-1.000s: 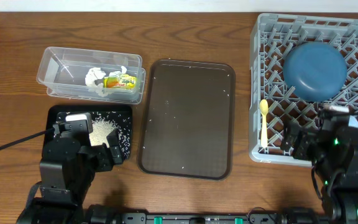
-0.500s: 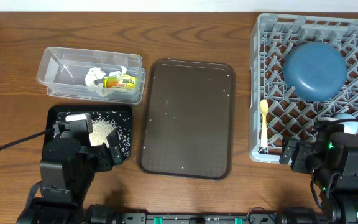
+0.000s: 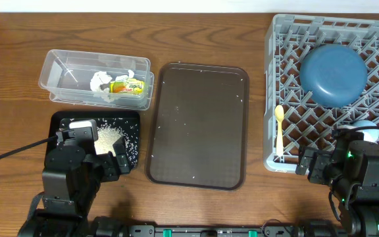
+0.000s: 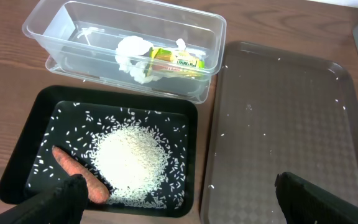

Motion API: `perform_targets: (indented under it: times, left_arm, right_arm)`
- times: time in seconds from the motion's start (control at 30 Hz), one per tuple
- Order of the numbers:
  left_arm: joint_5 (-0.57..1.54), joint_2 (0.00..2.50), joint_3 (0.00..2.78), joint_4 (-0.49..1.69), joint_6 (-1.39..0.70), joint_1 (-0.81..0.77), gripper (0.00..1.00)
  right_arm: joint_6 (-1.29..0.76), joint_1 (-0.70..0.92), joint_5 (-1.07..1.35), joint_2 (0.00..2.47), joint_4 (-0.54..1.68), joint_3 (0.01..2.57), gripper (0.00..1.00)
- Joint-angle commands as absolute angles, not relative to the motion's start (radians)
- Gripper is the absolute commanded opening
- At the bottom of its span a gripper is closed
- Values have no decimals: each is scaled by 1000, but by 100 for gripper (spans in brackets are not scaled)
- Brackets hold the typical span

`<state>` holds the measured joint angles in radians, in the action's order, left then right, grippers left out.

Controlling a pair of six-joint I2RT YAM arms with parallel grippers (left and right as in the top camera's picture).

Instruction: Sort waste into correct bins and load items into the dishwasher rack

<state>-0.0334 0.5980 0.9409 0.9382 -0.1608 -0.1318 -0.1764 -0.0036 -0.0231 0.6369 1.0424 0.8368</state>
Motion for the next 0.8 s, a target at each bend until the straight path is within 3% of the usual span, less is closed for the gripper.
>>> perform_targets:
  times: [0.0,0.77]
  left_arm:
    - [-50,599,933,940,-174,-128,98]
    - [-49,599,933,940,-174,-128,98]
  right_arm:
    - [-190,-8,-34,612,1044,812,99]
    - [-205,26,6,310,1093,716,99]
